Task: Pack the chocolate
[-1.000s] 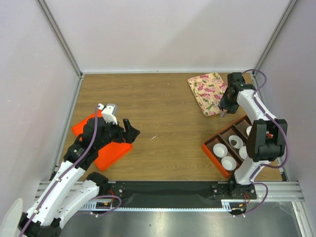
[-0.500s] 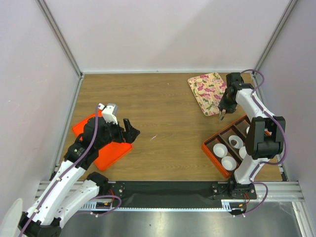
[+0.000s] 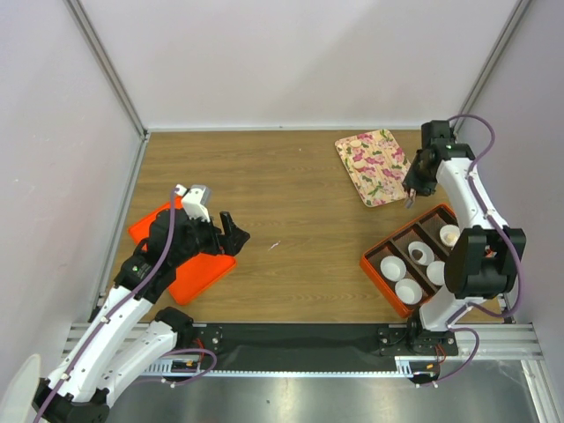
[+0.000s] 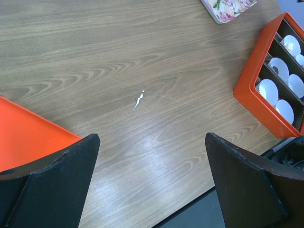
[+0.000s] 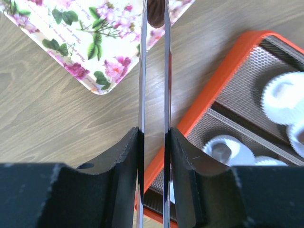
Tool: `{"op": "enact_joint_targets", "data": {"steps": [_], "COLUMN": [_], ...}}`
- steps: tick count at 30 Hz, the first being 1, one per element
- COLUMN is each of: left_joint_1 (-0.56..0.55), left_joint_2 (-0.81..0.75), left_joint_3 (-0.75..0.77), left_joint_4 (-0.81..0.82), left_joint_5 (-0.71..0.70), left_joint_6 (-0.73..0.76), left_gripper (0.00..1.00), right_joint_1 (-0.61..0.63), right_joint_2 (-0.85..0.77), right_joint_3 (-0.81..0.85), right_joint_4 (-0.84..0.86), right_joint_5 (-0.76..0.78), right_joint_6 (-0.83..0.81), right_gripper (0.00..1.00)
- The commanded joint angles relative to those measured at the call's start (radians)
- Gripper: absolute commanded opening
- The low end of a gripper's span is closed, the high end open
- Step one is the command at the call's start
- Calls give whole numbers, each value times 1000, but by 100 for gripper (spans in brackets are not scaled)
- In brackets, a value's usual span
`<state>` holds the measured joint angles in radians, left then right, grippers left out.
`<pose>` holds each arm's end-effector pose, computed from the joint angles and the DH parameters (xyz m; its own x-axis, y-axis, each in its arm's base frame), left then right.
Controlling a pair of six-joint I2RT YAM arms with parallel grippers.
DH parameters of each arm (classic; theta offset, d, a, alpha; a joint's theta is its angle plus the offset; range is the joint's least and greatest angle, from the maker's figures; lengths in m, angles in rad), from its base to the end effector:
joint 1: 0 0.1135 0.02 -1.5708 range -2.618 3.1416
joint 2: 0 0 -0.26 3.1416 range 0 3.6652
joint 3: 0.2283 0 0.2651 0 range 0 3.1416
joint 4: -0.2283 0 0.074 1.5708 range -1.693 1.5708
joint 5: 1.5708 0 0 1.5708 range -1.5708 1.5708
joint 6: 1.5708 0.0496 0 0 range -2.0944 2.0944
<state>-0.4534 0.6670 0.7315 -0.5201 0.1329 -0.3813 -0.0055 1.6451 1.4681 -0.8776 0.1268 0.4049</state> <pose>0.1591 -0.0848 0.2967 -0.5685 -0.1333 -0.8118 0.3551 0.8504 -0.3883 0.3648 -0.0083 0.2792 -0.7726 0.3950 -0.4970 0.4050 0.9095 0.0933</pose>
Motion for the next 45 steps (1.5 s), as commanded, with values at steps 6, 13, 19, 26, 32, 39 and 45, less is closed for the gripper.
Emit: {"op": "enact_joint_targets", "data": {"steps": [6,13,19,26,32,39,45], "left_joint_1": [-1,-1,1,1,-1,-5,-10], "left_joint_2": [-14,-24,-21,-17,-17,-15,5], "left_joint_3": [17,20,22,8,-4,-15,-15], "left_joint_4": [25,31,35,26,38,46,48], "left_joint_5": [2,13,14,-12,-36,-53,-58], "left_joint_6": [19,19,19,18,5,-10,-16], "left_gripper": [100,100,100,100,100,100,99], "right_joint_1": [-91,-191,-215,-221,-220,-189,-163], "right_joint_2": [-186,-395,-475,-553,-593,-620,-636], "right_joint_3": [-6,-127,-189,-258,-362,-351,-376], "right_joint_4": [-197,-316,-371,-394,-391,-435,-442], "right_joint_5": [2,-7,10,16,25,112,99], "right_joint_6": [-12,-48,-34,69,101,127,163], "right_gripper": [31,31,31,31,31,31,31]}}
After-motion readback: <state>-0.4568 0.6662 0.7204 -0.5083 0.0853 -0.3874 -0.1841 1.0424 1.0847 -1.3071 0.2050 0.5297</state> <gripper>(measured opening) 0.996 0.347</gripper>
